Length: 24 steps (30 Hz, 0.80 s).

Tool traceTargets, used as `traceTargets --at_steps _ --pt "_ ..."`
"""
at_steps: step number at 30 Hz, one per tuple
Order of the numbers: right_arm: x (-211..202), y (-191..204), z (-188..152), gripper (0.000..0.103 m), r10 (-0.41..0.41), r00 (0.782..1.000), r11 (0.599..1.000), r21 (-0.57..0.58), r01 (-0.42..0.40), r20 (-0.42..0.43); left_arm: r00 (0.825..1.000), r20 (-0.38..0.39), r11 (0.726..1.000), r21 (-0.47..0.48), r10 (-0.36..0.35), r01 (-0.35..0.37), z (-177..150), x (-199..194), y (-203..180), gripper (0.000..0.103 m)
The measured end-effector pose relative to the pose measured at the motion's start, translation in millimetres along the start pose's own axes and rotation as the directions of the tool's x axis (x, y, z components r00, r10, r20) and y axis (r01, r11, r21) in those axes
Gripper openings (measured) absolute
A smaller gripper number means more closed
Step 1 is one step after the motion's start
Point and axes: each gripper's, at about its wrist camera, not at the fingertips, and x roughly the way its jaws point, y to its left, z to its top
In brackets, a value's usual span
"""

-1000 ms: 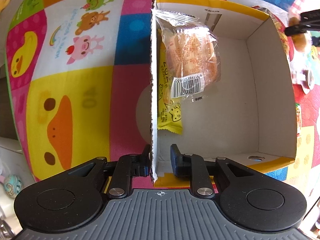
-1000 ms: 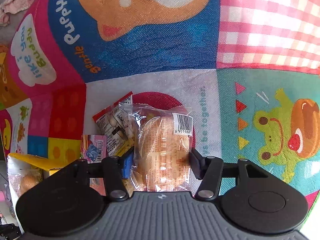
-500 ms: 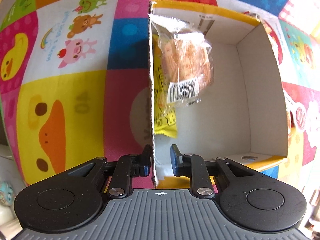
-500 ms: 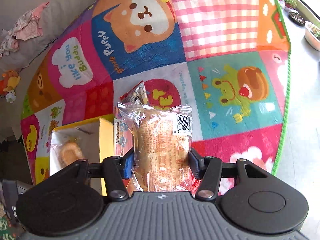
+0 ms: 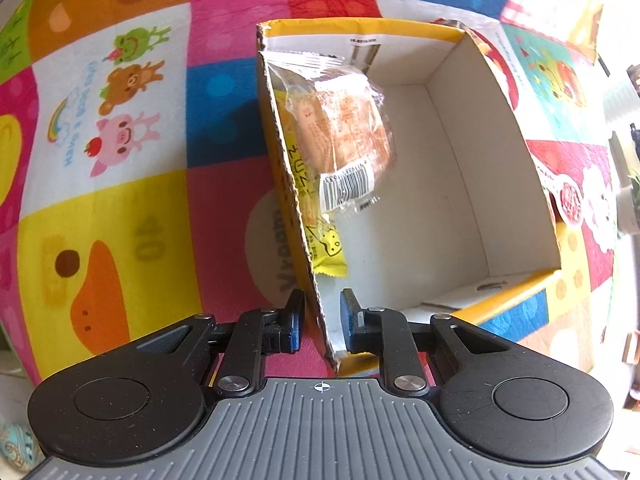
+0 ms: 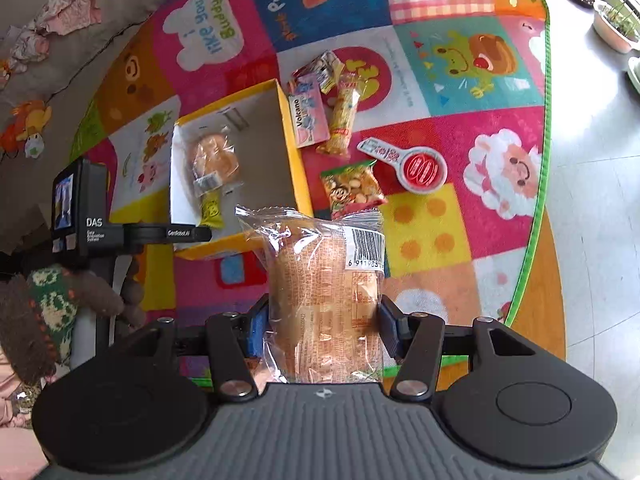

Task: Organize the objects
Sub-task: 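Lower the second bread bun into the yellow box and open the right gripper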

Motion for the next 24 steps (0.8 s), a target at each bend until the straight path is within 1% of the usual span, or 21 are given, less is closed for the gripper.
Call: traceTargets --at_steps 7,10,12,15,20,22,24 --pt "-16.2 20.2 -18.4 0.053 -0.023 0.999 1.0 0.011 0.023 0.038 1.0 0.007 1.0 0.025 -0.014 0.014 2.7 1.2 4.0 0.02" --pt "-16.4 22.2 -22.0 0.053 -0.021 0.998 0.999 0.028 0.019 0.051 1.0 0.012 0.998 0.061 -0.01 0.009 -0.9 0.7 1.6 0.02" --pt "-11.7 22.5 -25.7 0.054 -0.016 0.999 0.999 0.049 0.014 0.047 1.0 0.01 0.997 0.078 -0.013 0.013 -3.7 0.2 0.4 0.02" --pt "0.5 26.9 -31.9 0.054 0.0 1.0 0.997 0.073 -0.002 0.023 1.0 0.01 0.997 0.078 -0.029 0.028 -7.2 -1.8 -0.2 0.019" --pt "17.4 43.5 -36.2 0.054 0.012 1.0 0.998 0.062 -0.011 -0.014 0.999 0.008 0.996 0.081 -0.042 0.041 -5.6 -3.7 1.1 0.019" --pt "17.3 50.0 -33.0 0.054 0.016 1.0 0.998 0.054 -0.015 -0.007 0.999 0.011 0.996 0.079 -0.05 0.049 -3.9 -4.0 5.3 0.019" --pt "16.8 53.0 -25.1 0.054 0.026 1.0 0.997 0.068 -0.026 0.005 0.998 0.015 0.996 0.069 -0.06 0.059 -2.3 -4.2 8.7 0.019"
